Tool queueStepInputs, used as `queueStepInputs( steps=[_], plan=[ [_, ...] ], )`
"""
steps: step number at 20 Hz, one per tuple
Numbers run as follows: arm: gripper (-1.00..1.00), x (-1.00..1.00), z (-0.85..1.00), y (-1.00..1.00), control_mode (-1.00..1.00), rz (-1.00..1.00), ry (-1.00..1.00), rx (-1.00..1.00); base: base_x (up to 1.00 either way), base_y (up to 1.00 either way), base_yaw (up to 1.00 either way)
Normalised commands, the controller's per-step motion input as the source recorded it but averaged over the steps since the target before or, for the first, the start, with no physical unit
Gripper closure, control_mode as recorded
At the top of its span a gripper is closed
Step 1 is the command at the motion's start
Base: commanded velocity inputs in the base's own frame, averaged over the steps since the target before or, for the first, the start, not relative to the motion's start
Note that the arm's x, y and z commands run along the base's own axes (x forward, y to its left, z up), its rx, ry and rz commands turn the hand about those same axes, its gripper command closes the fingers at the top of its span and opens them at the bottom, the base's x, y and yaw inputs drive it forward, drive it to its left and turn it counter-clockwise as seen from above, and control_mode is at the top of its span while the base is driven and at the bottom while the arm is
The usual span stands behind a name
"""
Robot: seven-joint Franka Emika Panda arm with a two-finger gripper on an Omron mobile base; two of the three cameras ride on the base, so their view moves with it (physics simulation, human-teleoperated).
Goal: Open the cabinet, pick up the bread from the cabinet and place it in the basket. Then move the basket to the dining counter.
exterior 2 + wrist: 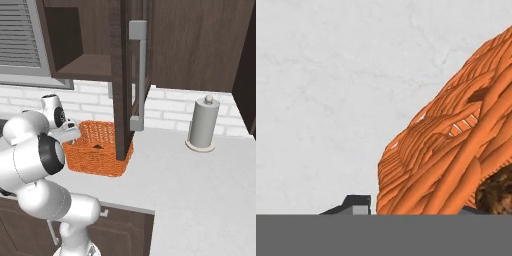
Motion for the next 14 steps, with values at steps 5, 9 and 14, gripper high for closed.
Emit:
queueStepInputs(
  steps=[5,9,14],
  plan=[
    [1.0,-0.2,0.18,-0.03,-1.0,-0.01,0.01,0.0,0.0,0.0,0.0],
    [1.0,-0.7,0.78,-0.24,-1.0,-0.01,-0.08,0.0,0.0,0.0,0.0],
    [1.0,-0.84,1.0,-0.11,-1.0,0.0,-0.07,-0.06,0.0,0.0,0.0]
  ],
)
